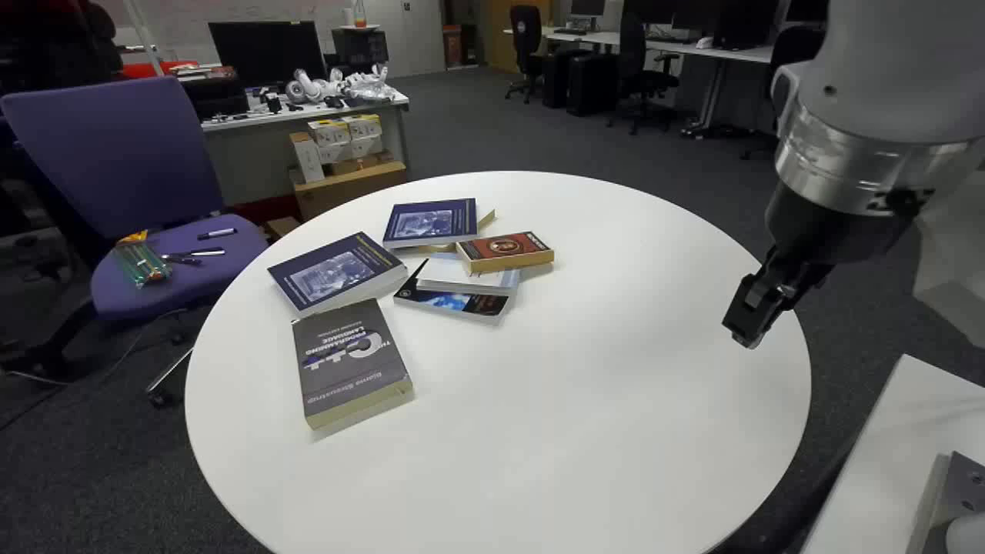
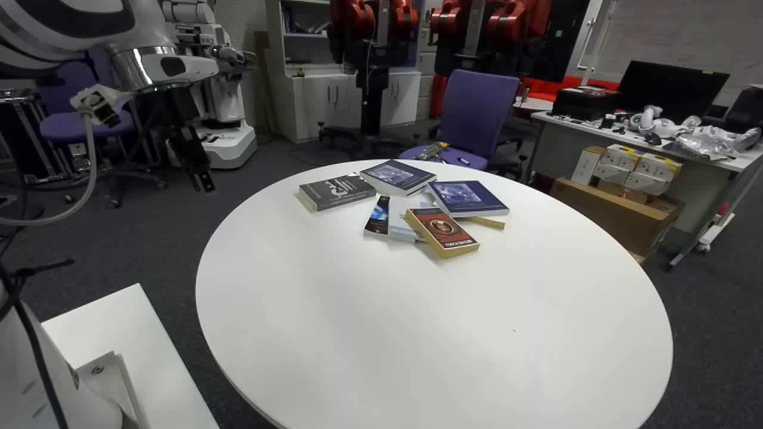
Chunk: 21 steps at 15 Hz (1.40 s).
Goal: Remove the book with red writings from the pile of books and put it on the table
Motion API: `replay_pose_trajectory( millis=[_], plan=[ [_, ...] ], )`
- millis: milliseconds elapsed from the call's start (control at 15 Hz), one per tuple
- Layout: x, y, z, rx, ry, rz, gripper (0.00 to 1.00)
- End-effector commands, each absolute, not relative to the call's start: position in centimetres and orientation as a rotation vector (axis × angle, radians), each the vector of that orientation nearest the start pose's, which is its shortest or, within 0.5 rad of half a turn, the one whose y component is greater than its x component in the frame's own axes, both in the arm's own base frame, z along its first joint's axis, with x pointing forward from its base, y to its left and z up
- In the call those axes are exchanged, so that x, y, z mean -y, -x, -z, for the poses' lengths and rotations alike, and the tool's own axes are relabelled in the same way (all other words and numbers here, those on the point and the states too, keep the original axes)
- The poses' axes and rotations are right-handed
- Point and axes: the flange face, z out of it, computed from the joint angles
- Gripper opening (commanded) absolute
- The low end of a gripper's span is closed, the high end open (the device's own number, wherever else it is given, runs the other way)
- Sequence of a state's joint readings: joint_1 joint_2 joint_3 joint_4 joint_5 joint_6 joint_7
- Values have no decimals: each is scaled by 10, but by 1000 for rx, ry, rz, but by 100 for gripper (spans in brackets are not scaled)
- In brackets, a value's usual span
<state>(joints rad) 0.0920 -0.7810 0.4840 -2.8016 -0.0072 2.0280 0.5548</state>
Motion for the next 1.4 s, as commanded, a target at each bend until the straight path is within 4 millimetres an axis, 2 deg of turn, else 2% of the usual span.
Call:
replay_pose_trajectory(
  millis=[0, 133, 267, 333, 533, 667, 733, 800, 867, 1067, 1333],
  plan=[
    [-154, -271, -394, -191, 3454, 201, 100],
    [-148, -286, -391, -186, 3474, 223, 100],
    [-131, -313, -387, -216, 3495, 294, 100],
    [-120, -330, -386, -194, 3520, 467, 100],
    [-85, -378, -383, -173, 3518, 790, 100],
    [-61, -406, -384, -302, 3465, 977, 100],
    [-50, -421, -382, -468, 3428, 967, 100],
    [-42, -431, -376, -590, 3430, 883, 100],
    [-48, -403, -378, -445, 3462, 910, 100],
    [-38, -425, -371, -561, 3422, 856, 100],
    [-41, -428, -369, -562, 3415, 850, 100]
  ],
)
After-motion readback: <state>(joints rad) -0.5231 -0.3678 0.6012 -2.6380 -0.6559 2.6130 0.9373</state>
